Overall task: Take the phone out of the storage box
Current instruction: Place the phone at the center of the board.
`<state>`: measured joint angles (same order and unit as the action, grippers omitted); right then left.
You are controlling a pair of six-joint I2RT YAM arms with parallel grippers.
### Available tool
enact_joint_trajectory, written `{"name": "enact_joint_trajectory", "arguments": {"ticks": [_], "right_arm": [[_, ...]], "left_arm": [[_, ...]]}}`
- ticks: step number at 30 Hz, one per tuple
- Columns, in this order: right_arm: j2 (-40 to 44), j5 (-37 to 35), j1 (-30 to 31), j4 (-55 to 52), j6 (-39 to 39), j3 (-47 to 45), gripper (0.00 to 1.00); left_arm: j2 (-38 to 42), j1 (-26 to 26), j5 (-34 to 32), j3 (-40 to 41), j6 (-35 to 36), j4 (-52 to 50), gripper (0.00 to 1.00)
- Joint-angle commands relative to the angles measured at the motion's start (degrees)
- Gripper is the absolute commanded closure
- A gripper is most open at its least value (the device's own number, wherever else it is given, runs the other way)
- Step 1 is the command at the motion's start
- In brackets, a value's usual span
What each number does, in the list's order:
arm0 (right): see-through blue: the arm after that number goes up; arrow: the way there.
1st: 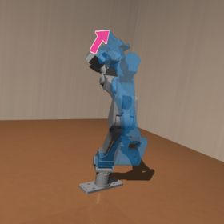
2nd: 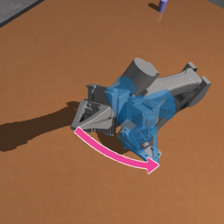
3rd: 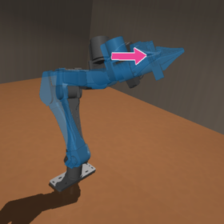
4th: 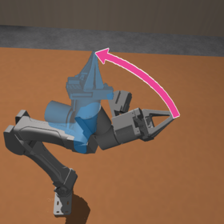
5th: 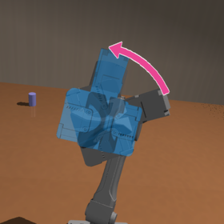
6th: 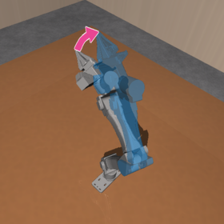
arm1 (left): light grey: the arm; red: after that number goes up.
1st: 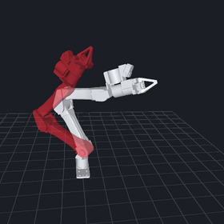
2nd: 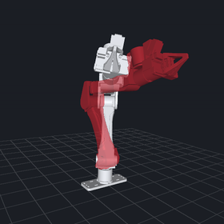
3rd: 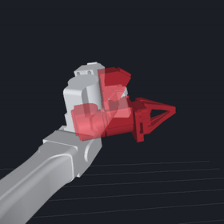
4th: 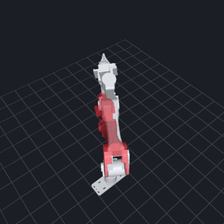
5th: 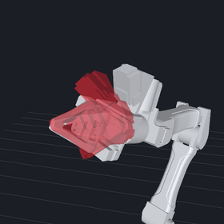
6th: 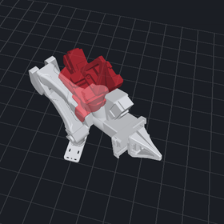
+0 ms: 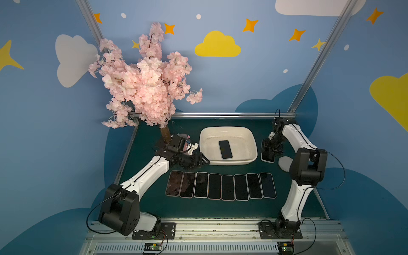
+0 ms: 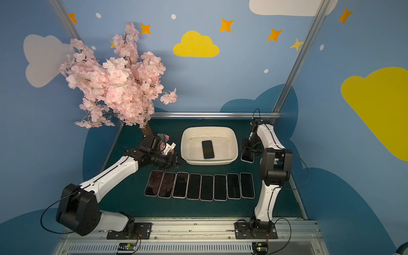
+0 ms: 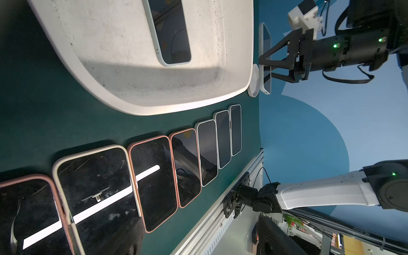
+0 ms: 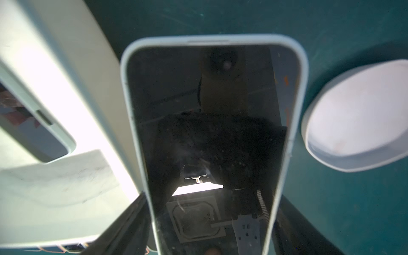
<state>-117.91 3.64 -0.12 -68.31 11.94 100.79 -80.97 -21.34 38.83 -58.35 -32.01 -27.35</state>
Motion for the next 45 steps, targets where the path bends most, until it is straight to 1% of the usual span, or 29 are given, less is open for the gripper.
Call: {"name": "enact_joint_trajectory", "arguments": {"ticks": [1, 12, 18, 21, 34, 38, 40, 41, 43, 45], "right_arm": [[-2.33, -0.91, 0.39, 0.99, -2.07, 1.1, 0.37], [-8.56, -6.77, 3.01, -0.19, -6.29, 2.83, 0.36], [-9.86, -8.8, 3.66, -0.59, -7.58, 2.15, 0.36], [-10.31, -8.48, 3.63, -0.76, -7.71, 1.93, 0.35], [-12.03, -6.76, 3.21, -1.48, -6.99, -1.21, 0.25], [-11.57, -5.52, 2.93, -1.46, -6.43, -1.3, 0.2], [-11.1, -4.65, 2.63, -1.54, -5.98, -1.39, 0.15], [-10.81, -4.26, 2.47, -1.53, -5.69, -1.47, 0.13], [-9.98, -3.66, 1.85, -1.56, -5.06, -1.58, 0.02], [-8.05, -3.64, 1.25, -1.26, -4.29, -1.74, 0.01]], "left_arm": [[0.99, 0.0, -0.32, -1.04, 2.45, -3.02, 0.15], [-3.55, 0.6, 0.56, -4.55, 4.18, -4.21, 0.15], [-4.46, 1.01, 0.99, -5.5, 4.91, -4.72, 0.15], [-4.3, 1.15, 1.07, -5.29, 5.1, -4.94, 0.15], [-2.57, 1.74, 0.37, -4.21, 4.49, -5.19, 0.15], [-1.89, 1.73, 0.15, -3.9, 4.15, -5.25, 0.15], [-1.41, 1.73, -0.04, -3.72, 3.95, -5.34, 0.15], [-1.03, 1.65, -0.13, -3.71, 3.89, -5.42, 0.15], [-0.38, 1.68, -0.36, -3.55, 3.8, -5.57, 0.15], [0.34, 1.73, -0.64, -3.44, 3.77, -5.62, 0.15]]}}
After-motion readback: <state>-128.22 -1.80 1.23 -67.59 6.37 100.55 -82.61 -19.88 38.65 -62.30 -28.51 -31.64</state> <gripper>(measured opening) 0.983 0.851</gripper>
